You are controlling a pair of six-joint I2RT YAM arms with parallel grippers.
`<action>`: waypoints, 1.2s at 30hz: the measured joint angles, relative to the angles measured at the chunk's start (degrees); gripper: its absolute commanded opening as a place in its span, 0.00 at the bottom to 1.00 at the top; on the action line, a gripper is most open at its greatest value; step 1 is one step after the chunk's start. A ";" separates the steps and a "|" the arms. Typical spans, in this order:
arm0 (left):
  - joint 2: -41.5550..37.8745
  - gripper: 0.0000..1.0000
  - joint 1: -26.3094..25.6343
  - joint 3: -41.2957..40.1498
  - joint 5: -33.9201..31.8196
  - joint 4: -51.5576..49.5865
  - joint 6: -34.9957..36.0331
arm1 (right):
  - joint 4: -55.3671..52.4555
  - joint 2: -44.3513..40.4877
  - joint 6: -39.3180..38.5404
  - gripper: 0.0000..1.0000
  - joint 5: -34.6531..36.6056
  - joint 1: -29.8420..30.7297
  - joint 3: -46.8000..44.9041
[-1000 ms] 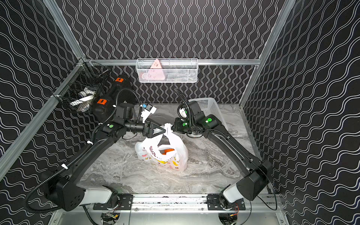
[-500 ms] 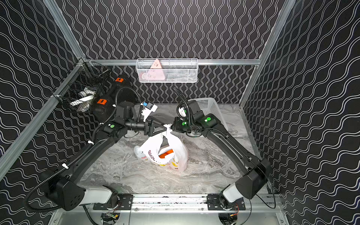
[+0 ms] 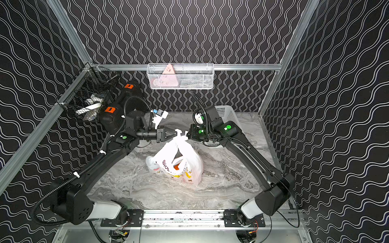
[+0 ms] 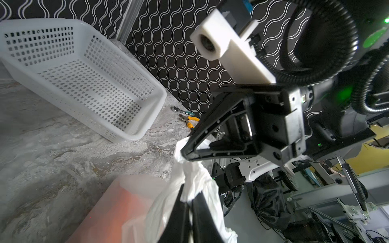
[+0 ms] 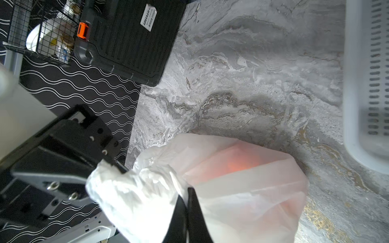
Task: Place the oranges into plastic bags & tie knots
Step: Tie the plastic bag at the center of the board.
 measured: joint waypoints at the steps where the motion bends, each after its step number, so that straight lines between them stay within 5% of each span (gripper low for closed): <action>1: 0.02 0.10 0.55 -0.48 0.00 0.79 -0.68 | -0.39 -0.33 -0.13 0.00 0.00 -0.07 0.42; 15: 2.97 0.14 1.44 -1.14 1.95 7.08 -6.05 | 1.25 -7.45 0.26 0.00 -6.23 3.13 -5.75; 27: 3.23 0.19 2.10 -1.11 2.36 6.67 -6.29 | 3.93 -3.89 -4.59 0.00 -5.33 11.08 -8.20; 29: 3.26 0.24 2.12 -1.11 2.56 6.69 -6.32 | 3.85 -3.50 -5.46 0.00 -4.35 11.89 -8.96; 36: 3.13 0.68 2.16 -2.49 4.63 4.70 -4.59 | 4.07 -3.45 -6.34 0.00 -0.37 11.93 -10.10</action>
